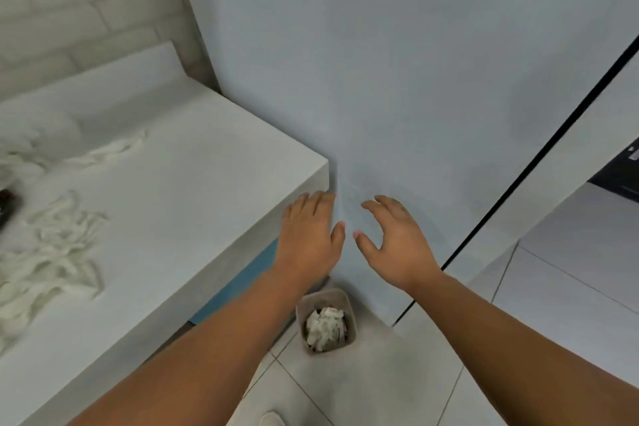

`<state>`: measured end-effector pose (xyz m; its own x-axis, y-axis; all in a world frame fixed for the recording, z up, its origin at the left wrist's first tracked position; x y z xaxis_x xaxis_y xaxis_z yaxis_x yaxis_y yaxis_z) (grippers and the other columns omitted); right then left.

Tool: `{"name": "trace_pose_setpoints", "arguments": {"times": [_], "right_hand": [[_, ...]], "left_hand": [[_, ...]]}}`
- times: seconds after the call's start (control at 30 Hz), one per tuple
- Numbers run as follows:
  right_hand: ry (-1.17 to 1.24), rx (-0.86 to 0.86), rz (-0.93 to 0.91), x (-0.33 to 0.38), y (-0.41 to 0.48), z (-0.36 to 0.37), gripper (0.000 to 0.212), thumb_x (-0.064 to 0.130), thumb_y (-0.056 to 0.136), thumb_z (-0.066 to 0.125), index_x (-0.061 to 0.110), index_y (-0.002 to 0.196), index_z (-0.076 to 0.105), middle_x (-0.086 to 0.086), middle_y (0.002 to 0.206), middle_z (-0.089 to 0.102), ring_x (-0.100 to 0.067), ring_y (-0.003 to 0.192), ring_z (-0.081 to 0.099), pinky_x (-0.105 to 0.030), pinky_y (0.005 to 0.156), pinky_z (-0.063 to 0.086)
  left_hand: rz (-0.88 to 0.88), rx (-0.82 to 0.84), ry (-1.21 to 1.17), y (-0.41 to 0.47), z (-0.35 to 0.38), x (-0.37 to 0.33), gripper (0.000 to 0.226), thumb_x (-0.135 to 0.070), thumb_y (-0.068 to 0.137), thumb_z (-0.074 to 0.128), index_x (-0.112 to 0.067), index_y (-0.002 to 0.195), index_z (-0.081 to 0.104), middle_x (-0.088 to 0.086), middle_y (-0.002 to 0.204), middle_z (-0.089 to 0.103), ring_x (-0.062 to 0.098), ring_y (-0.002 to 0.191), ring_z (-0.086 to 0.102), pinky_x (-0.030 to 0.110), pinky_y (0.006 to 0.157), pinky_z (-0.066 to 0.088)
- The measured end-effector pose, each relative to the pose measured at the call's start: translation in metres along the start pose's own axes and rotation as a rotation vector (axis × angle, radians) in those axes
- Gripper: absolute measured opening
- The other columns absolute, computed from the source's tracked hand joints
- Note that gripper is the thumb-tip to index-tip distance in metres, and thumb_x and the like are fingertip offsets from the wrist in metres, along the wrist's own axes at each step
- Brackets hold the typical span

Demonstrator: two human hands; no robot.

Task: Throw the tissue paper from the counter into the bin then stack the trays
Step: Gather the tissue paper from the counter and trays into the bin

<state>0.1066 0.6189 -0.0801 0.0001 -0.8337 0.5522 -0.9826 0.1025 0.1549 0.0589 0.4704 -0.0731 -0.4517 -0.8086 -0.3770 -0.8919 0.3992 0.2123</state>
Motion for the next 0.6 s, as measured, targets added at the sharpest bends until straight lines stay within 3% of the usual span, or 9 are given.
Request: {"name": "trace_pose_setpoints", "arguments": {"times": [0.13,0.3,0.43,0.6], "right_hand": [[0.016,-0.033,-0.097,0.044,0.018,-0.031,0.056,0.042,0.090,0.055,0.016,0.139,0.049,-0.012,0.148,0.042,-0.028,0.139,0.036,-0.044,0.114,0.032],[0.039,-0.018,-0.190,0.097,0.036,-0.043,0.051,0.035,0.094,0.058,0.018,0.141,0.047,-0.008,0.151,0.039,-0.024,0.141,0.032,-0.038,0.116,0.028],[0.053,0.037,-0.270,0.141,0.046,-0.031,0.048,0.039,0.096,0.054,0.021,0.140,0.047,-0.005,0.152,0.038,-0.021,0.142,0.031,-0.038,0.116,0.029],[0.061,0.106,-0.352,0.195,0.059,0.005,0.050,0.038,0.096,0.053,0.021,0.142,0.046,-0.003,0.153,0.036,-0.018,0.144,0.026,-0.035,0.117,0.026]], "left_hand": [[-0.035,-0.084,0.020,0.000,-0.048,0.001,0.058,-0.046,0.093,0.035,-0.014,0.140,0.046,0.006,0.140,0.052,0.030,0.129,0.046,0.049,0.108,0.035],[-0.112,-0.175,0.041,-0.014,-0.105,0.027,0.056,-0.043,0.096,0.040,-0.017,0.146,0.038,0.005,0.150,0.042,0.028,0.139,0.035,0.047,0.116,0.026],[-0.181,-0.212,0.063,-0.032,-0.144,0.065,0.054,-0.040,0.099,0.044,-0.019,0.148,0.035,0.004,0.154,0.038,0.026,0.143,0.029,0.043,0.119,0.021],[-0.257,-0.254,0.064,-0.051,-0.179,0.128,0.053,-0.039,0.098,0.048,-0.018,0.146,0.038,0.004,0.151,0.041,0.026,0.141,0.033,0.044,0.118,0.025]]}}
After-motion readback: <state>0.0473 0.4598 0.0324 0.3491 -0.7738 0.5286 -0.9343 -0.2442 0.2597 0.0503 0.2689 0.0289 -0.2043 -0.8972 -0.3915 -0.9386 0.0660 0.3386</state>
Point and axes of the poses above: each hand's wrist, its own y-axis towards the middle knuckle, its own z-axis out of the palm, x = y × z, the point moved 7 cm from there along y, towards the middle knuckle
